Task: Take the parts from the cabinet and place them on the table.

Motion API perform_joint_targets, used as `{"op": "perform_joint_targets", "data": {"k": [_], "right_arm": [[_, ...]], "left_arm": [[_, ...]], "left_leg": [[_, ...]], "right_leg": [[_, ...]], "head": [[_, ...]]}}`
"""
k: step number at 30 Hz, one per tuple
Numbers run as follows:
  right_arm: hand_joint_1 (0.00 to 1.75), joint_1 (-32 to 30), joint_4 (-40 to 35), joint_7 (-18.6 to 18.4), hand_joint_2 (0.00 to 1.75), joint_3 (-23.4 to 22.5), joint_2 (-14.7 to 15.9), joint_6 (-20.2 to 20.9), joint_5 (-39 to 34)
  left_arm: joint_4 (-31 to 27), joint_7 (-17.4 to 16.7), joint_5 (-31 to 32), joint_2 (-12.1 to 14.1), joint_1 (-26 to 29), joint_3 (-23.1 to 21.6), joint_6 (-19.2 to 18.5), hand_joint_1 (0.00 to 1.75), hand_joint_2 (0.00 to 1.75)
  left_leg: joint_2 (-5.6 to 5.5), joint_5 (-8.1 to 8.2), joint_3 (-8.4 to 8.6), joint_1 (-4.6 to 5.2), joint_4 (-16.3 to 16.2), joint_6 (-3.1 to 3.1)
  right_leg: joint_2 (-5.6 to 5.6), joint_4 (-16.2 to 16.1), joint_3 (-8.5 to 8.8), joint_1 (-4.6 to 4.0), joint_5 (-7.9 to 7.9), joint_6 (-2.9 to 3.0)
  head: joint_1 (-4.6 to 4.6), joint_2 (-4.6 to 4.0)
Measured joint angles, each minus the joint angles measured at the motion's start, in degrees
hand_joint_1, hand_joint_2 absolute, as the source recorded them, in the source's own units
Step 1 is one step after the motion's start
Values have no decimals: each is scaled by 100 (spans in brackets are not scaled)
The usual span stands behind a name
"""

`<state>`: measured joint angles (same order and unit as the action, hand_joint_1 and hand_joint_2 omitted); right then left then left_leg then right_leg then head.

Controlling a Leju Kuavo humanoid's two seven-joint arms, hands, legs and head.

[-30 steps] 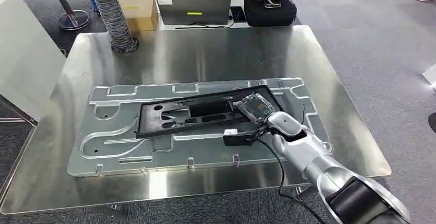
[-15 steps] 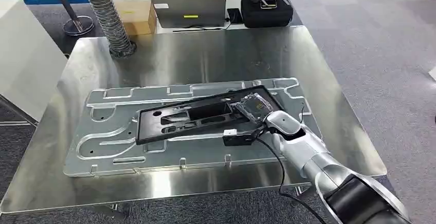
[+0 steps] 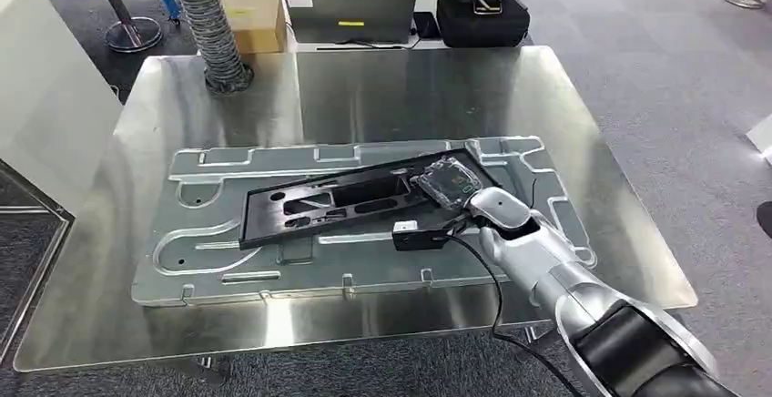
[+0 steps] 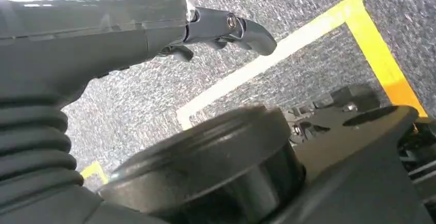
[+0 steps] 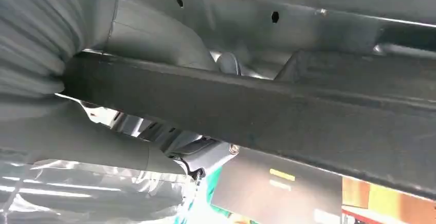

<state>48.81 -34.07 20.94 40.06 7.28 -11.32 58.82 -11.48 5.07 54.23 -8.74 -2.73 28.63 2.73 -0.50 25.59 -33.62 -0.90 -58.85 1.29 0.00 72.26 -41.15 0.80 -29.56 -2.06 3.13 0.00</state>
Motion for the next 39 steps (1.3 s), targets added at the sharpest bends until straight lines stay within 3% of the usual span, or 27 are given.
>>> {"op": "perform_joint_targets", "data": {"k": [2, 3, 5, 6, 7, 8, 9, 12, 13, 14, 15, 17, 18, 19, 22, 24, 25, 27, 28, 29, 30, 32, 33, 34, 37, 38, 39], "right_arm": [[169, 55, 2, -4, 175, -2, -9, 22, 0], [169, 83, 2, -26, 175, -2, -13, 33, 4], [169, 102, 11, -57, 175, -2, -24, 42, 13], [0, 102, 15, -68, 0, -2, -24, 44, 22], [0, 103, 15, -72, 0, -2, -24, 44, 31], [0, 103, 15, -74, 0, -2, -31, 41, 35], [0, 107, 15, -81, 0, -2, -55, 42, 37], [0, 89, 26, -92, 0, -2, -55, 44, 37], [0, 68, 31, -90, 0, -2, -55, 44, 37], [0, 48, 31, -83, 0, -4, -55, 44, 37], [0, 43, 31, -76, 0, -4, -52, 42, 37], [0, 56, 31, -66, 0, -4, -55, 44, 37], [0, 55, 31, -66, 0, -4, -55, 57, 39], [0, 69, 31, -70, 0, -4, -55, 72, 39], [0, 87, 31, -94, 0, -7, -59, 100, 59], [0, 93, 31, -107, 0, -15, -59, 98, 59], [0, 103, 33, -105, 0, -31, -59, 96, 59], [0, 70, 46, -103, 0, -35, -57, 92, 70], [0, 39, 50, -101, 0, -35, -59, 94, 74], [0, 7, 61, -92, 0, -35, -61, 98, 76], [0, -4, 68, -90, 0, -35, -61, 98, 76], [0, 22, 70, -90, 0, -37, -61, 98, 72], [0, 36, 70, -90, 0, -37, -61, 98, 72], [0, 43, 70, -90, 0, -37, -63, 98, 70], [0, 40, 70, -90, 0, -37, -66, 103, 70], [0, 48, 70, -90, 0, -37, -70, 101, 70], [0, 68, 70, -111, 0, -37, -85, 81, 124]], "left_arm": [[-2, 9, 9, -4, -3, 4, -2, 0, 175], [0, 9, 26, -18, -1, 4, -7, 0, 175], [0, 13, 42, -20, -14, 4, -20, 0, 175], [0, 6, 46, -20, -12, 4, -28, 0, 175], [0, -2, 48, -20, -13, 4, -35, 0, 175], [0, -2, 52, -13, -18, 4, -35, 0, 175], [0, -20, 59, -13, -13, 4, -44, 0, 175], [0, -22, 50, -11, -1, 11, -83, 0, 175], [0, 17, 35, -9, 8, 20, -90, 0, 0], [0, 42, 17, -4, 11, 28, -94, 0, 0], [0, 41, 17, -2, 12, 31, -101, 0, 0], [0, 33, 26, 7, 9, 33, -109, 0, 0], [0, 33, 28, 7, 10, 33, -118, 0, 0], [0, 26, 28, 7, 9, 33, -120, 0, 0], [0, 13, 44, 7, 4, 35, -88, 0, 0], [0, -24, 44, 2, 2, 35, -68, 0, 0], [0, -61, 44, 2, -2, 37, -57, 0, 0], [0, -164, 26, -2, -5, 48, -52, 0, 0], [0, -210, -9, -7, -3, 76, -54, 0, 0], [0, -238, -20, -7, -4, 105, -61, 0, 0], [0, -258, -24, -7, -3, 131, -70, 0, 0], [0, -275, -35, -13, -6, 149, -77, 0, 0], [0, -278, -42, -24, -7, 157, -81, 0, 0], [0, -278, -42, -31, -7, 168, -89, 0, 0], [0, -286, -61, -42, -12, 177, -105, 0, 0], [0, -289, -61, -42, -13, 181, -114, 0, 0], [0, -198, -87, -39, -23, 186, -122, 0, 0]], "left_leg": [[-3, 6, 24, 18, 0, -8], [0, 12, 11, 37, 2, -24], [1, 7, -14, 34, 3, -77], [1, 2, -5, 22, 25, -107], [2, -3, 11, 29, 49, -141], [12, 39, 4, 22, 1, -172], [15, 174, -63, 38, -163, -193], [17, 779, -665, 15, -1427, -237], [17, 823, -813, 16, -1716, -251], [18, 728, -811, 15, -1686, -254], [20, 521, -692, 12, -1407, -254], [28, -17, -203, 2, -387, -239], [37, -30, -53, 1, -58, -214], [26, 0, -15, 24, 18, -171], [17, -20, -40, 51, -3, -77], [26, -62, -19, 7, 53, -10], [31, -67, -26, 7, 53, 9], [36, -68, -39, 13, 51, 19], [36, -69, -42, 14, 50, 21], [33, -72, -42, 14, 48, 25], [23, -72, -40, 14, 48, 24], [11, -72, -24, 14, 45, 16], [11, -67, -18, 15, 46, 2], [7, -73, -42, 52, 36, -37], [5, -112, -49, 24, 75, -134], [1, -120, -41, 42, 82, -170], [9, -8, -78, 28, -8, -193]], "right_leg": [[-2, -1089, 529, -32, 515, 106], [-1, -1344, 657, -66, 450, 142], [11, -1384, 628, -103, 476, 149], [11, -1380, 626, -110, 469, 166], [10, -1421, 637, -106, 492, 202], [31, -1506, 694, -27, 539, 234], [31, -1538, 714, -32, 543, 263], [38, -1532, 705, -44, 537, 294], [37, -1527, 705, -45, 534, 297], [33, -1523, 712, -44, 529, 293], [26, -1515, 715, -43, 521, 287], [4, -1469, 733, -37, 484, 250], [0, -1439, 723, -42, 458, 222], [-17, -1380, 685, -82, 442, 191], [-17, -1418, 684, -63, 474, 100], [-14, -1285, 634, -46, 349, 42], [-12, -965, 488, -41, 140, 16], [-10, -13, 37, -22, -286, -27], [-9, 334, -132, -12, -379, -35], [-9, 399, -170, -4, -335, -32], [-7, 213, -85, -1, -180, -24], [-7, -839, 437, -5, 363, 26], [-8, -1321, 671, -11, 504, 59], [-7, -1411, 710, -63, 450, 81], [-16, -1400, 664, -89, 479, 147], [-11, -1459, 676, -61, 515, 197], [11, -1514, 701, -25, 560, 241]], "head": [[0, 0], [2, 0], [0, 0], [0, 0], [2, 0], [2, 0], [2, 0], [2, 0], [2, 0], [2, 0], [2, 0], [2, 0], [2, 0], [0, 0], [2, 0], [0, 0], [2, 0], [0, 0], [0, 0], [0, 0], [0, 0], [0, 0], [0, 0], [0, 0], [0, 0], [2, 0], [0, 0]]}}
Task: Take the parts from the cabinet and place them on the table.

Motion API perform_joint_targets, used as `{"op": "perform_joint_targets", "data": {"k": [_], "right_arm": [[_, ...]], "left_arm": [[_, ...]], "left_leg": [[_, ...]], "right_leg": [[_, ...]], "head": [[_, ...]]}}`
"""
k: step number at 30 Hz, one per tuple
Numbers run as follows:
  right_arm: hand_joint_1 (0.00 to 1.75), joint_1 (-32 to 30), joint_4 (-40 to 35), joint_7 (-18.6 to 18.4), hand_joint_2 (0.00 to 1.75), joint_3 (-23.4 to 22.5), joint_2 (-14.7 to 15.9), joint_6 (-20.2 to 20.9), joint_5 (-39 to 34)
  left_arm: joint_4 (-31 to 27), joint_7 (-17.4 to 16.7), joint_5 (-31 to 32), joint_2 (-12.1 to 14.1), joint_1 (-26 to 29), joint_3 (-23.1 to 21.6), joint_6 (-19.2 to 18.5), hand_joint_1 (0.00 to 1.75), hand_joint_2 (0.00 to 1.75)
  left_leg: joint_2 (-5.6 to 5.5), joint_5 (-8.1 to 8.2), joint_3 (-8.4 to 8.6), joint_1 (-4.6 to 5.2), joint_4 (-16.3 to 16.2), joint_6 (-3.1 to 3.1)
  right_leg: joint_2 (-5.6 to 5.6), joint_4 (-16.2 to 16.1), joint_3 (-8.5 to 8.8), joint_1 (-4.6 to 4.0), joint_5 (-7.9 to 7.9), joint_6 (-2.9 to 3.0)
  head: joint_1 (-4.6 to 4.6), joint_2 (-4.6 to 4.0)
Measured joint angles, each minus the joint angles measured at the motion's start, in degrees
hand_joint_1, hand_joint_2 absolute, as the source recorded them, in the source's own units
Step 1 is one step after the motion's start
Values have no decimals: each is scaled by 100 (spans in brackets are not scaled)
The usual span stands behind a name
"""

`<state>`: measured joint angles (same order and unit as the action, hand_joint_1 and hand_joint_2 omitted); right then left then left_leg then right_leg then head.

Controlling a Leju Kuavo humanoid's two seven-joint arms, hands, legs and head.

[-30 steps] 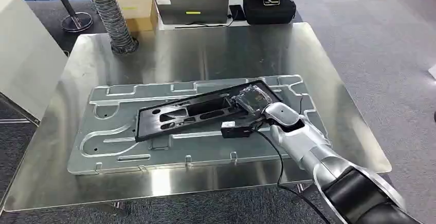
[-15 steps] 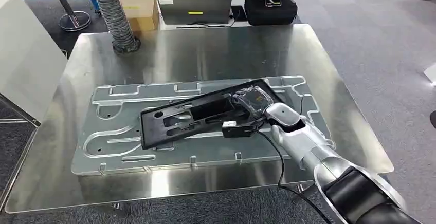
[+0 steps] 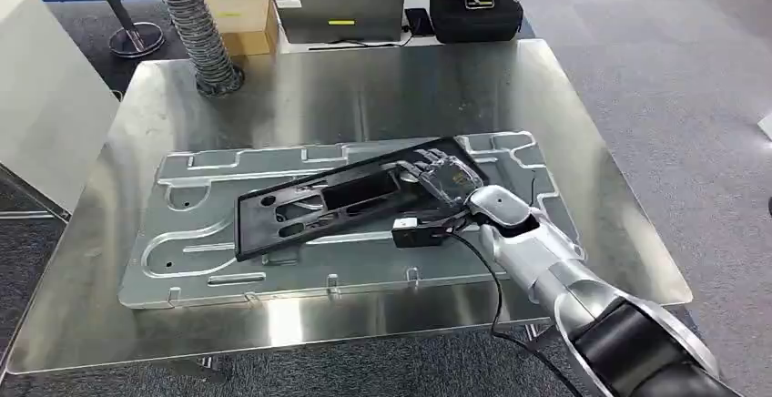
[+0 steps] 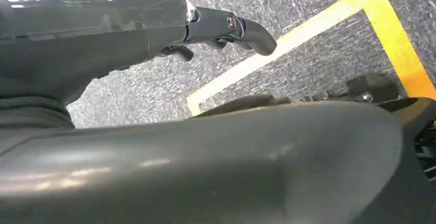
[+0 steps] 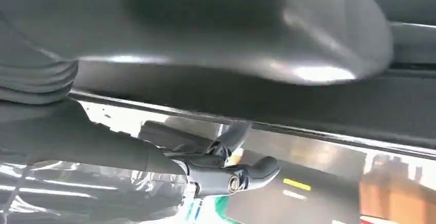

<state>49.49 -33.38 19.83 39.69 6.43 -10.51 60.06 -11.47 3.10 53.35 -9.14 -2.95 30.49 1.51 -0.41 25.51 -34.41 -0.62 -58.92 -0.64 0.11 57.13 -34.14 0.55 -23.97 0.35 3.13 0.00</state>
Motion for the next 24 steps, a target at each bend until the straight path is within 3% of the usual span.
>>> {"op": "perform_joint_targets", "data": {"k": [1, 3, 4, 5, 6, 7, 9, 10, 14, 15, 16, 17, 19, 20, 21, 22, 24], "right_arm": [[0, 49, -2, -44, 0, 0, -7, 11, 35], [0, 179, -50, -109, 0, 4, -20, 150, 64], [0, 236, -77, -123, 0, 4, -20, 210, 64], [0, 269, -98, -131, 0, 4, -20, 245, 64], [0, 279, -118, -140, 0, 7, -20, 262, 64], [0, 279, -142, -151, 0, 7, -17, 321, 50], [0, 236, -162, -162, 0, 2, -17, 325, 0], [0, 182, -162, -151, 0, 0, -17, 242, 0], [0, -21, -123, -103, 0, -4, -17, 65, 29], [0, -40, -111, -103, 0, -7, -15, 63, 29], [0, -45, -90, -101, 0, -15, -11, 61, 31], [0, -42, -83, -101, 0, -22, -11, 61, 29], [0, -60, -63, -96, 0, -31, -11, 57, 29], [0, -78, -48, -96, 0, -31, -11, 59, 29], [0, -94, -37, -96, 0, -31, -11, 57, 29], [0, -96, -24, -96, 0, -33, -11, 57, 29], [0, -74, -22, -96, 0, -42, -11, 55, 29]], "left_arm": [[0, 62, -11, -2, -18, 7, -18, 0, 0], [0, 71, -24, -15, -101, 26, -44, 0, 0], [0, 60, -24, -22, -145, 35, -50, 0, 0], [0, 55, -24, -26, -175, 44, -52, 0, 0], [0, 55, -22, -31, -192, 50, -52, 0, 0], [0, 5, -11, -31, -202, 57, -57, 0, 0], [0, -163, 24, -26, -178, 81, -85, 0, 0], [0, -165, 31, -22, -155, 81, -98, 0, 0], [0, -163, 33, -11, -45, 85, -103, 0, 0], [0, -163, 31, -19, -21, 87, -109, 0, 0], [0, -163, 33, -17, -27, 87, -114, 0, 0], [0, -161, 33, -18, -35, 87, -114, 0, 0], [0, -161, 44, -18, -34, 87, -118, 0, 0], [0, -161, 46, -17, -30, 87, -116, 0, 0], [0, -161, 46, -15, -29, 87, -116, 0, 0], [0, -161, 46, -15, -30, 87, -116, 0, 0], [0, -161, 46, -15, -32, 87, -116, 0, 0]], "left_leg": [[7, 215, -94, 8, -249, -10], [8, 704, -455, -6, -1134, -38], [9, 865, -611, -6, -1527, -49], [9, 908, -676, -6, -1741, -55], [9, 813, -590, -6, -1650, -51], [9, 613, -368, -5, -1284, -40], [11, 172, 259, -7, -195, -5], [7, 274, 380, 0, 64, 24], [2, 112, 282, 54, 52, 152], [22, 37, 263, 7, 111, 203], [32, -10, 211, 13, 118, 236], [35, -62, 143, 11, 116, 270], [35, -149, 14, 19, 112, 279], [35, -199, -58, 20, 103, 275], [33, -244, -128, 20, 95, 268], [32, -288, -200, 20, 83, 260], [28, -372, -310, 33, 63, 234]], "right_leg": [[-1, -9, -16, 3, 18, 34], [0, -5, -66, -12, 46, 66], [3, -1, -90, -21, 61, 69], [5, 7, -108, -29, 80, 67], [12, 14, -118, -34, 90, 60], [12, 27, -130, -34, 99, 51], [10, 74, -156, -33, 111, 30], [8, 91, -182, -49, 124, 0], [-1, 83, -249, -39, 240, -161], [-9, 116, -287, -23, 206, -187], [-8, 255, -345, -15, -12, -222], [-9, 602, -481, -4, -335, -250], [-10, 1489, -758, 18, -873, -299], [-10, 1818, -826, 21, -991, -309], [-9, 1894, -776, 21, -949, -311], [-10, 1710, -594, 21, -796, -298], [-11, 800, 58, 11, -451, -232]], "head": [[2, 0], [2, 0], [2, 0], [2, 0], [2, 0], [2, 0], [2, 0], [2, 0], [2, 0], [0, 0], [0, 0], [0, 0], [0, 0], [0, 0], [0, 0], [0, 0], [0, 0]]}}
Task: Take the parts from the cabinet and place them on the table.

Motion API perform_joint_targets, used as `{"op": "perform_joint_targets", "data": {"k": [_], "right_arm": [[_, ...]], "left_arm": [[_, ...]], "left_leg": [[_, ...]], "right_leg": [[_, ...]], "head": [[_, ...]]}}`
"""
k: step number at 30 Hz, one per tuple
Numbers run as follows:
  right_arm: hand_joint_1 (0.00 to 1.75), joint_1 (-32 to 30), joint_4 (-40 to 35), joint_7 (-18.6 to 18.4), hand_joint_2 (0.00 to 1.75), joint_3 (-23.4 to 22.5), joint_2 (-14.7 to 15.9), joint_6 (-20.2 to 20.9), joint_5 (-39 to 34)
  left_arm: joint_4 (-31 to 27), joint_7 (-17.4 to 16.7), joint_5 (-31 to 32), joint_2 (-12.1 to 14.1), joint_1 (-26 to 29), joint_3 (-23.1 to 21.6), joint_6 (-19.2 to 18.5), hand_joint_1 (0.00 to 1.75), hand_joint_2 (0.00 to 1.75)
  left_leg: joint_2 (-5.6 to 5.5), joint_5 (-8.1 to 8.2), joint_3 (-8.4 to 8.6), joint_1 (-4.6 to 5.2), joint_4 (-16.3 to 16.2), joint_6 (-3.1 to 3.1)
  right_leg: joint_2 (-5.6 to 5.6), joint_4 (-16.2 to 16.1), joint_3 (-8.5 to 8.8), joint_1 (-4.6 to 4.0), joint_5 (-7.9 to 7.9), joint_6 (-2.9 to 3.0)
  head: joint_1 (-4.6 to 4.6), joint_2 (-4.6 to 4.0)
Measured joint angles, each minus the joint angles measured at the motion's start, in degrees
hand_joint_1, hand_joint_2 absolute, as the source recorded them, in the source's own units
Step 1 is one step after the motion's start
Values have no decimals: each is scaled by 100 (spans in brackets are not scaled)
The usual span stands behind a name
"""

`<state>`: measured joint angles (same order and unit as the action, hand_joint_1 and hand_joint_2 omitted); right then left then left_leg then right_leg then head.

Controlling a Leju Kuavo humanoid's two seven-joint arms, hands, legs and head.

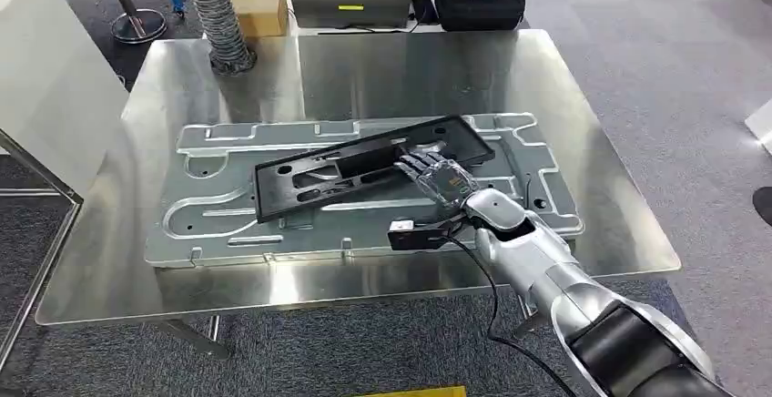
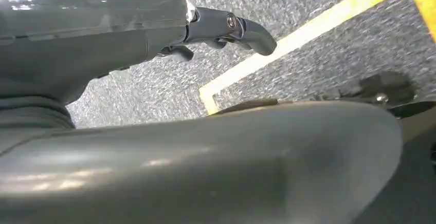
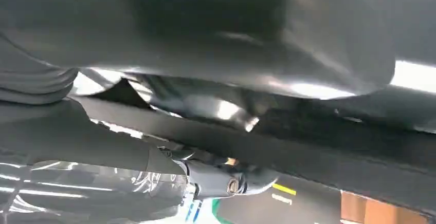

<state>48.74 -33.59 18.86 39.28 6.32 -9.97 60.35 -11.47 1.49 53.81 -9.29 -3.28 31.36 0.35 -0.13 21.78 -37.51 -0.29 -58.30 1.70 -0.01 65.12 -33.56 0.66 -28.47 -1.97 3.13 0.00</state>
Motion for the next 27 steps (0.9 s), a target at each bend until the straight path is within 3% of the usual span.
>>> {"op": "perform_joint_targets", "data": {"k": [1, 2, 5, 6, 7, 8, 10, 11, 12, 13, 15, 16, 17, 18, 19, 21, 22, 23, 25, 26, 27], "right_arm": [[0, 27, 0, 0, 0, -4, 0, 0, 0], [0, 49, -2, 0, 0, -13, -4, 0, 0], [0, 61, 9, 2, 0, -20, -7, -11, 0], [0, 59, 11, 2, 0, -22, -11, -11, 0], [0, 70, 13, 7, 0, -20, -26, -9, 0], [0, 76, 13, 13, 0, -20, -26, -9, 0], [0, 65, 20, 15, 0, -20, -28, -7, 0], [0, 57, 24, 15, 0, -20, -28, -7, 0], [0, 49, 31, 15, 0, -17, -31, -7, 0], [0, 40, 31, 15, 0, -17, -31, -4, 2], [0, 43, 46, 15, 0, -20, -33, -15, 18], [0, 51, 57, 15, 0, -22, -33, -22, 20], [0, 55, 57, 15, 0, -33, -29, -28, 22], [0, 57, 66, 15, 0, -44, -28, -31, 26], [0, 66, 76, 20, 0, -41, -28, -31, 28], [0, 63, 100, 26, 0, -46, -26, -33, 31], [0, 64, 124, 33, 0, -48, -17, -33, 28], [0, 65, 133, 35, 0, -48, -15, -33, 33], [0, 66, 151, 37, 0, -52, -13, -35, 33], [0, 60, 162, 39, 0, -52, -13, -35, 33], [0, 53, 175, 37, 0, -50, -13, -33, 33]], "left_arm": [[0, 0, 0, -2, -7, 0, 0, 0, 0], [0, 0, 2, -7, -6, 0, -2, 0, 0], [0, 0, 0, -9, -4, 0, -2, 0, 0], [0, 0, 0, -7, 7, 0, -7, 0, 0], [0, 0, 0, 2, 4, 0, -9, 0, 0], [0, -2, 0, 2, 2, 2, -7, 0, 0], [0, -2, 0, 9, 13, 2, -15, 0, 0], [0, -2, 0, 9, 11, 2, -15, 0, 0], [0, -2, 0, 9, 9, 2, -15, 0, 0], [0, -2, 0, 11, 7, 2, -15, 0, 0], [0, -2, 2, 18, 0, 2, -15, 0, 0], [0, -2, 11, 20, -10, 2, -17, 0, 0], [0, -4, 24, 20, -23, 2, -17, 0, 0], [0, -4, 28, 20, -19, 2, -17, 0, 0], [0, -4, 41, 20, -4, 2, -17, 0, 0], [0, -7, 57, 20, -5, 2, -18, 0, 0], [4, -7, 72, 15, -9, 2, -17, 0, 0], [4, -13, 76, 15, -19, 2, -17, 0, 0], [4, -13, 77, 15, -22, 2, -20, 0, 0], [4, -13, 77, 17, -17, 2, -24, 0, 0], [4, -13, 77, 17, -13, 2, -24, 0, 0]], "left_leg": [[1, -42, -20, -1, -6, -14], [-4, -79, -61, 26, -5, -55], [1, -247, -45, -22, 82, -153], [-14, -297, -61, 22, 114, -202], [-9, -148, -112, -5, 57, -218], [-8, 239, -211, -4, -215, -227], [-6, 896, -406, -35, -1059, -273], [-6, 1044, -475, -39, -1460, -296], [-6, 1007, -465, -44, -1670, -313], [-5, 844, -347, -52, -1652, -329], [-3, 466, 230, -76, -974, -343], [-5, 537, 609, -93, -467, -340], [-10, 780, 887, -54, -35, -328], [-33, 773, 841, -36, -51, -223], [-33, 757, 792, -34, -6, -202], [-26, 641, 734, -19, 4, -87], [19, 548, 714, -45, 19, -33], [20, 480, 624, -44, 35, 12], [25, 321, 429, -39, 27, 30], [25, 244, 324, -32, 21, 32], [25, 168, 219, -29, 18, 29]], "right_leg": [[-3, -494, 355, -17, -7, 57], [5, -835, 509, -62, -136, 84], [3, -799, 427, -107, 9, 166], [21, -900, 392, -63, 109, 216], [62, -942, 372, -47, 207, 235], [52, -961, 283, -36, 291, 290], [52, -952, 113, -47, 425, 309], [56, -940, 17, -47, 491, 305], [63, -922, -78, -46, 549, 294], [67, -898, -173, -41, 604, 279], [67, -806, -386, -24, 707, 230], [67, -739, -463, -22, 743, 197], [60, -696, -538, -46, 771, 161], [67, -694, -534, -45, 816, 130], [71, -690, -539, -41, 867, 95], [59, -749, -555, -24, 1000, 9], [35, -690, -607, 15, 864, -12], [31, -482, -683, 11, 530, -39], [28, 348, -904, 20, -179, -92], [27, 783, -986, 20, -385, -111], [27, 1060, -990, 21, -400, -116]], "head": [[2, 0], [0, 0], [0, 0], [-2, 0], [0, 0], [0, 0], [0, 0], [0, 0], [0, 0], [0, 0], [0, 0], [0, 0], [0, 0], [0, 0], [0, 0], [0, 0], [0, 0], [-2, 0], [0, 0], [0, 0], [0, 0]]}}
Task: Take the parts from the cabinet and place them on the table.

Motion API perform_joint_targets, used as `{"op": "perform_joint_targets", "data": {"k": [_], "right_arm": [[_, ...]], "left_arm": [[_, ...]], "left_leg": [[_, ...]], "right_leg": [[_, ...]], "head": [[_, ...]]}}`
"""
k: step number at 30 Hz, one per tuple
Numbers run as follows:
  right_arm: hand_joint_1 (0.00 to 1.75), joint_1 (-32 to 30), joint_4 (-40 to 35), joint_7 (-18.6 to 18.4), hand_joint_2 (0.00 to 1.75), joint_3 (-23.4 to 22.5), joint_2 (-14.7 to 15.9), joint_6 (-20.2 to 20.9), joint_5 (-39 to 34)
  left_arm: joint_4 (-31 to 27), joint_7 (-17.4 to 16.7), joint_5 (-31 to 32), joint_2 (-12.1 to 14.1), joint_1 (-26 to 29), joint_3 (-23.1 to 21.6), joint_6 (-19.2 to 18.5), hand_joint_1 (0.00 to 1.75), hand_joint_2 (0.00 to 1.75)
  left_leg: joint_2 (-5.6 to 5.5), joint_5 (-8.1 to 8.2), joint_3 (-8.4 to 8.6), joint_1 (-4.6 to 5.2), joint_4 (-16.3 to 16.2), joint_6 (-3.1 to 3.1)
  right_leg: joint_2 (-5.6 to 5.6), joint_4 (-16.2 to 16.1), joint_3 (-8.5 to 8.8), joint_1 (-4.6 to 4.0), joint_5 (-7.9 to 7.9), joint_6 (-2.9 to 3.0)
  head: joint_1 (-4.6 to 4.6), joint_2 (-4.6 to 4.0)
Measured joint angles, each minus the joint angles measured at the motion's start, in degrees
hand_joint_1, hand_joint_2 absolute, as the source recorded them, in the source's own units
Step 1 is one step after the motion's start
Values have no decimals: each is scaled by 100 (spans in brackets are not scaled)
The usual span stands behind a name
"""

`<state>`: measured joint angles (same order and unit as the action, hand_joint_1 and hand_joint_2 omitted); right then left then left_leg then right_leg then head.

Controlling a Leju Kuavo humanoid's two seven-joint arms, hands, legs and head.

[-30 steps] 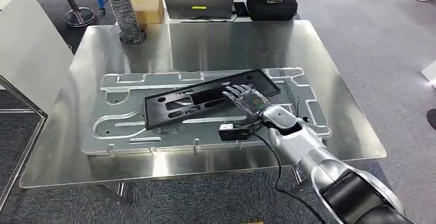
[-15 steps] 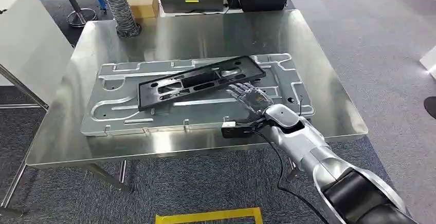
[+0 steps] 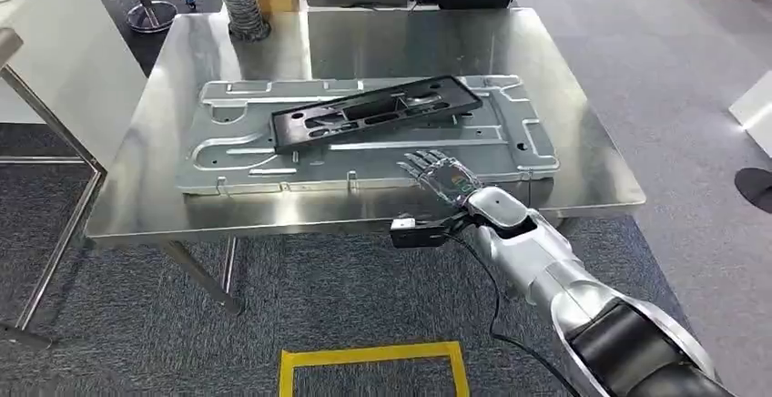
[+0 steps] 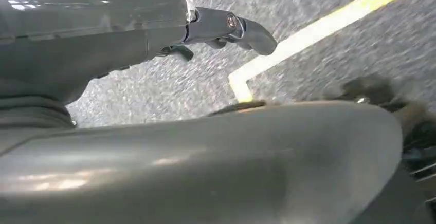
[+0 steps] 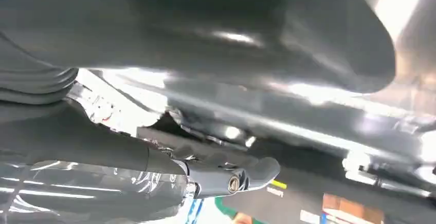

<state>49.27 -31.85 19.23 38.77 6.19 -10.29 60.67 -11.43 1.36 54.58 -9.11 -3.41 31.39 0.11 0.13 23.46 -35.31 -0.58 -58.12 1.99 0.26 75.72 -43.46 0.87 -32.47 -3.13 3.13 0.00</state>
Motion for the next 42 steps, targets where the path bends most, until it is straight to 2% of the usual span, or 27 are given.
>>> {"op": "perform_joint_targets", "data": {"k": [2, 4, 5, 6, 9, 10, 12, 13, 14, 15, 16, 17, 18, 19, 20, 21, 22, 25, 27, 29, 30, 31, 32, 35, 36, 40, 42], "right_arm": [[0, -4, 22, 0, 0, 0, 0, -2, -2], [0, 9, 26, 4, 0, -4, 0, -11, -15], [0, 26, 22, 15, 0, -22, 2, -15, -20], [0, 51, 20, 24, 0, -35, -2, -20, -33], [0, 50, 33, 52, 0, -37, 9, -20, -35], [0, 40, 39, 55, 0, -37, 9, -17, -35], [0, 50, 48, 63, 0, -35, -4, -9, -35], [0, 48, 57, 59, 0, -35, -4, -9, -35], [0, 46, 64, 61, 0, -35, -4, -7, -35], [0, 38, 74, 59, 0, -33, -4, -7, -35], [0, 21, 83, 61, 0, -33, -7, -7, -35], [0, 2, 88, 59, 0, -33, -7, -4, -35], [0, -10, 101, 59, 0, -33, -7, -2, -35], [0, -11, 105, 59, 0, -33, -7, -2, -35], [0, -6, 105, 59, 0, -35, -7, -2, -35], [0, 2, 105, 59, 0, -39, -2, -2, -39], [0, 2, 114, 50, 0, -39, -4, -4, -53], [0, -34, 157, -4, 0, -59, 2, -18, -138], [0, -116, 199, -22, 0, -138, 22, -59, -260], [0, -309, 273, -57, 0, -268, 111, -140, -473], [0, -460, 323, -74, 0, -356, 157, -185, -600], [0, -647, 363, -92, 0, -459, 199, -256, -715], [0, -835, 400, -92, 0, -577, 254, -317, -805], [0, -1204, 490, -149, 0, -947, 350, -457, -1054], [0, -1302, 503, -149, 0, -1068, 380, -513, -1082], [0, -1682, 597, -339, 0, -1426, 457, -393, -1327], [0, -2001, 678, -376, 0, -1778, 461, -139, -1842]], "left_arm": [[0, 0, 2, 0, 1, 0, 0, 0, 0], [0, -2, 2, -2, -3, 0, -4, 0, 0], [0, -7, 7, -11, -5, 0, -7, 0, 0], [0, -7, 11, -15, -3, 0, -7, 0, 0], [0, -7, 13, -17, -5, 0, 0, 0, 0], [0, -7, 13, -15, 5, 0, 0, 0, 0], [0, -7, 13, -11, 14, 0, 4, 0, 0], [0, -7, 20, -9, 29, 0, 9, 0, 0], [0, 0, 24, -9, 31, 0, 11, 0, 0], [0, 13, 26, -7, 27, 0, 20, 0, 0], [0, 26, 28, -7, 25, 0, 28, 0, 0], [0, 39, 31, -2, 26, 0, 39, 0, 0], [0, 46, 35, 4, 28, 0, 46, 0, 0], [0, 50, 46, 7, 28, 0, 46, 0, 0], [0, 61, 46, 7, 24, 0, 46, 0, 0], [0, 72, 52, 7, 18, 0, 46, 0, 0], [0, 90, 55, 7, 16, 0, 46, 0, 0], [0, 122, 44, 7, 32, 13, 52, 0, 0], [0, 144, 24, 7, 27, 35, 70, 0, 0], [0, 168, 11, 4, 26, 52, 87, 0, 0], [0, 168, 9, 4, 41, 61, 90, 0, 0], [0, 168, 7, 4, 56, 85, 90, 0, 0], [0, 168, 7, 4, 69, 109, 90, 0, 0], [0, 166, 2, -18, 94, 157, 90, 0, 0], [2, 164, 2, -35, 95, 166, 88, 0, 0], [2, 135, -11, -35, 72, 201, 76, 0, 0], [2, 90, -4, -35, 74, 249, 66, 0, 0]], "left_leg": [[0, -144, -196, 5, -8, -19], [-2, -282, -343, 14, -12, -42], [-3, -335, -374, 10, -19, -63], [0, -375, -394, 28, -18, -97], [12, -557, -373, -16, 86, -217], [8, -550, -397, -12, 61, -249], [-9, 72, -560, -21, -365, -299], [-8, 440, -681, -31, -809, -324], [-8, 675, -788, -31, -1243, -347], [-8, 757, -860, -33, -1590, -367], [-6, 644, -851, -40, -1788, -386], [-5, 427, -724, -51, -1722, -399], [-3, 215, -457, -62, -1414, -410], [-1, 131, -108, -73, -943, -416], [0, 232, 240, -89, -463, -414], [-13, 391, 448, -49, -154, -389], [-22, 468, 441, -50, -88, -311], [-13, 421, 404, -43, -60, -148], [3, 365, 362, -56, -56, -65], [-6, 327, 304, -46, -57, -23], [-26, 313, 286, -43, -58, -16], [-44, 303, 276, -42, -59, -21], [-57, 300, 276, -38, -60, -24], [-54, 296, 291, -14, -60, -37], [-47, 297, 268, 20, -60, -72], [-24, 285, 311, 8, -1, -207], [-15, 532, 216, 3, -283, -248]], "right_leg": [[-1, -147, 316, -5, 335, 24], [-8, -999, 1028, -27, 522, 113], [-15, -1586, 1513, -72, 279, 204], [-4, -1963, 1684, -91, 149, 210], [3, -1937, 1600, -148, 278, 297], [26, -2009, 1577, -62, 401, 325], [40, -2018, 1445, -68, 540, 392], [35, -2017, 1359, -69, 599, 394], [33, -2015, 1273, -69, 660, 394], [35, -2007, 1191, -69, 714, 383], [38, -1998, 1103, -67, 773, 367], [46, -1982, 1023, -63, 819, 348], [49, -1951, 946, -52, 854, 318], [52, -1901, 880, -44, 873, 292], [57, -1838, 832, -42, 880, 273], [57, -1778, 764, -66, 875, 243], [57, -1742, 735, -77, 902, 206], [56, -1737, 713, -57, 960, 116], [28, -1367, 558, -32, 638, 56], [16, -433, 165, -16, 170, 3], [11, -67, 17, -15, 46, -7], [5, 46, -15, -15, 54, -8], [0, -154, 112, -16, 196, 9], [6, -1624, 904, -56, 790, 153], [24, -1751, 955, -90, 702, 177], [8, -1843, 957, -113, 761, 272], [37, -1968, 1061, -57, 805, 323]], "head": [[0, 0], [0, 0], [0, 0], [0, 0], [0, 0], [0, 0], [0, 0], [0, 0], [0, 0], [0, 0], [0, 0], [0, 0], [0, 0], [0, 0], [0, 0], [0, 0], [2, 0], [0, 0], [0, 0], [0, 0], [0, 0], [0, 0], [0, 0], [0, 0], [0, 0], [0, 0], [0, 0]]}}
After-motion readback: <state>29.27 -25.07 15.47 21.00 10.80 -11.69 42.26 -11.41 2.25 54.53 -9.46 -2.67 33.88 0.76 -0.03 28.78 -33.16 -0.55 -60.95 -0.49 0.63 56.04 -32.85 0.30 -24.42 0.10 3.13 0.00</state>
